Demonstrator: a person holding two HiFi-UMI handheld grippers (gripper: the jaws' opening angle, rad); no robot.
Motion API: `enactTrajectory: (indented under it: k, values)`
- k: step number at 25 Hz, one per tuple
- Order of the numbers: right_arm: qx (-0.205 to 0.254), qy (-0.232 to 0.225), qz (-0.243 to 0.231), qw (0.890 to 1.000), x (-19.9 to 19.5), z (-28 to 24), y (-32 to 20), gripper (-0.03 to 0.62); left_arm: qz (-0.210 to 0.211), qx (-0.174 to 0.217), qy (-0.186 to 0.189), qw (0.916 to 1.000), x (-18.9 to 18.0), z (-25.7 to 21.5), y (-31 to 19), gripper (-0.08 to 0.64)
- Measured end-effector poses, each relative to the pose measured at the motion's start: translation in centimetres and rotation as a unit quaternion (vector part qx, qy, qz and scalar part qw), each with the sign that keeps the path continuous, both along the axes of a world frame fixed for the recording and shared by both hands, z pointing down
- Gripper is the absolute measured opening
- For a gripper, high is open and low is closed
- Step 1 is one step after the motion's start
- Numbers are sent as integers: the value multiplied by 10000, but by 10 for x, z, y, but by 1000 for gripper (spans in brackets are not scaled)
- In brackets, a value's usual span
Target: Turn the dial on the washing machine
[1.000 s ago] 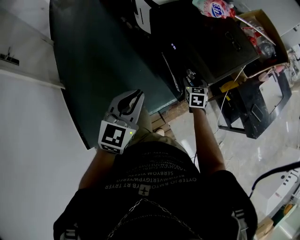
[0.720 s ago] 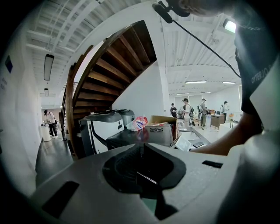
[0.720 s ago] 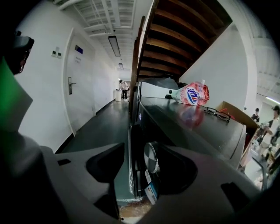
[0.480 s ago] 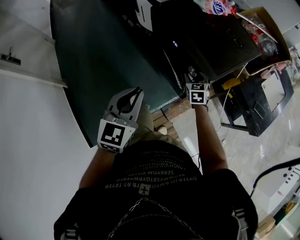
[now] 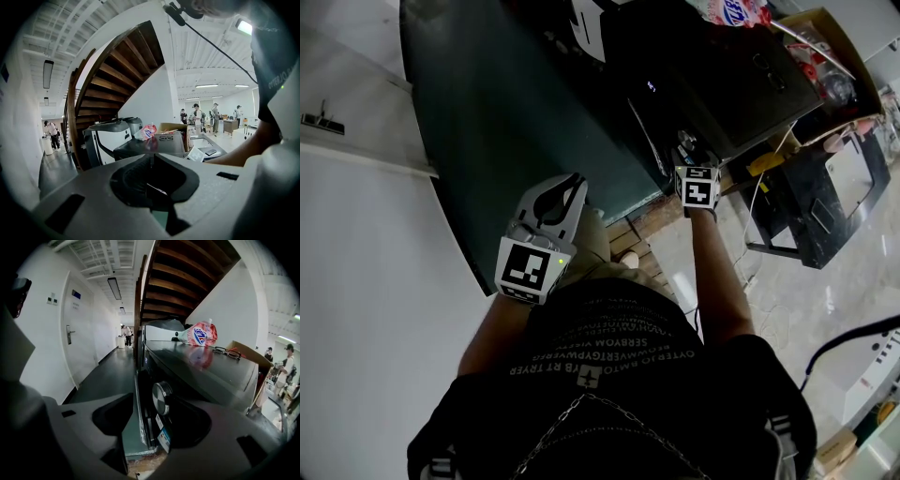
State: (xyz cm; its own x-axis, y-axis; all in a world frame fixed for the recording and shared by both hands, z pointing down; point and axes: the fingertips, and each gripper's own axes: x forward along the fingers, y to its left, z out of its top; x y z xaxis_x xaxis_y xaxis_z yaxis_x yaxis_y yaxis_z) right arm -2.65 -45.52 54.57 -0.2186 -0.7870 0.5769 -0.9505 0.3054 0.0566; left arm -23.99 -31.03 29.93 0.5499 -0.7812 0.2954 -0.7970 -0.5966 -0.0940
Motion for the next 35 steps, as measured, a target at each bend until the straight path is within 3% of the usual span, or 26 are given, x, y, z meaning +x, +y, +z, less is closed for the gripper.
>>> enactTrajectory:
  k: [2, 5, 8, 11, 12, 21, 35]
  values:
    - [116, -53, -122, 9998, -4, -11, 2, 236, 20, 25, -15, 10000, 1, -3, 0, 32]
    - [687, -32, -541, 9962, -15, -56, 17, 228, 50, 106, 8, 9999, 5, -13, -1, 32]
    - [1449, 50, -1117, 9831, -32, -122, 51, 150, 92, 252, 13, 9996, 6, -25, -5, 32]
    - [2043, -72, -1288, 9704, -36, -181, 89, 7, 39, 375, 54, 9993, 2, -36, -9, 32]
    - [2124, -142, -1308, 9683, -37, -195, 99, -3, 13, 410, 83, 9991, 1, -40, -10, 32]
    - [2233, -455, -1234, 9658, -36, -247, 110, -5, 83, 585, 120, 9982, 9, -59, -6, 32]
    - [2125, -616, -1042, 9696, -25, -258, 104, -5, 193, 628, -65, 9978, 18, -67, -5, 32]
